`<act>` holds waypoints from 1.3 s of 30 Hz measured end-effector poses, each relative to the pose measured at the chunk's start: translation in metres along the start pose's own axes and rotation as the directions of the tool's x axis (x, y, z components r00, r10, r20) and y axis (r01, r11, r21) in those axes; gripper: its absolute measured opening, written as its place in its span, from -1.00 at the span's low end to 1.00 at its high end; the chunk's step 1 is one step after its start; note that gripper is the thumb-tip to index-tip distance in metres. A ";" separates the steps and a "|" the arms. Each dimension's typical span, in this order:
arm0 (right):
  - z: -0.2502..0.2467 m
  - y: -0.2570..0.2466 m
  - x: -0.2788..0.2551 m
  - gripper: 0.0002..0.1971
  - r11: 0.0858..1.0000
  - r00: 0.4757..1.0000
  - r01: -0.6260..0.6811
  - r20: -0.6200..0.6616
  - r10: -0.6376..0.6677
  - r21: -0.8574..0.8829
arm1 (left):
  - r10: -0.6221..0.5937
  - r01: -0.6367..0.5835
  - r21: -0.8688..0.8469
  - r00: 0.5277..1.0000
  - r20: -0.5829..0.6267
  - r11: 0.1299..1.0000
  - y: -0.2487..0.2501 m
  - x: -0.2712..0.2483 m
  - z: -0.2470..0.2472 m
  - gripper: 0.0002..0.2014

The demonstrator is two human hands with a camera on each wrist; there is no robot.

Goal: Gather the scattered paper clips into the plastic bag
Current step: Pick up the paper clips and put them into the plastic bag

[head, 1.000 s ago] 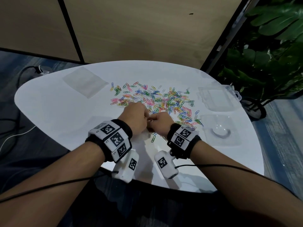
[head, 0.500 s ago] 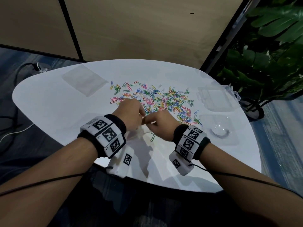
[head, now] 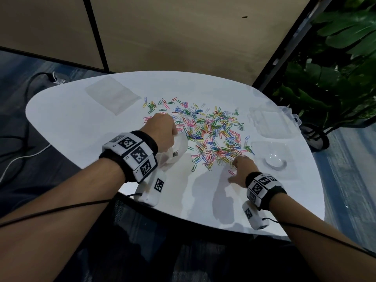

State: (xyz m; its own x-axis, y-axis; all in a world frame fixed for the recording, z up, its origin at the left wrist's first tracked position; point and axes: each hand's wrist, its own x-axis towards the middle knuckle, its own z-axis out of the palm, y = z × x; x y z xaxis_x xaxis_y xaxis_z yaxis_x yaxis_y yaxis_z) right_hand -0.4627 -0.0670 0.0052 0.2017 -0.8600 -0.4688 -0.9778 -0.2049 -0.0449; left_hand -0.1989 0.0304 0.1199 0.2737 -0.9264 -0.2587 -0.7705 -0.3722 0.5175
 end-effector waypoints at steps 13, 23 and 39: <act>0.004 -0.055 0.034 -0.64 0.962 0.947 0.240 -0.187 -0.261 -0.129 | 0.018 -0.020 0.037 0.999 0.046 0.999 -0.013 -0.001 -0.006 -0.68; -0.020 -0.050 0.036 -0.82 0.980 0.961 0.194 -0.207 -0.181 0.043 | 0.011 -0.017 0.082 0.997 0.074 0.996 -0.017 0.004 -0.002 -0.71; -0.021 -0.141 -0.029 -0.82 0.228 0.946 0.122 -0.044 -0.320 0.966 | 0.002 -0.001 -0.017 0.999 0.040 1.000 -0.008 0.011 0.005 -0.77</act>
State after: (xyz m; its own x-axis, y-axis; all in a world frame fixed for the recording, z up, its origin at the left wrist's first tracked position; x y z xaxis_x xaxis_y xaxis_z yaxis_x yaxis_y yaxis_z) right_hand -0.3295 -0.0231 0.0432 0.5064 -0.7687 -0.3908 -0.2536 0.3004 -0.9195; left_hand -0.1921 0.0240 0.1090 0.2491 -0.9240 -0.2901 -0.7610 -0.3720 0.5315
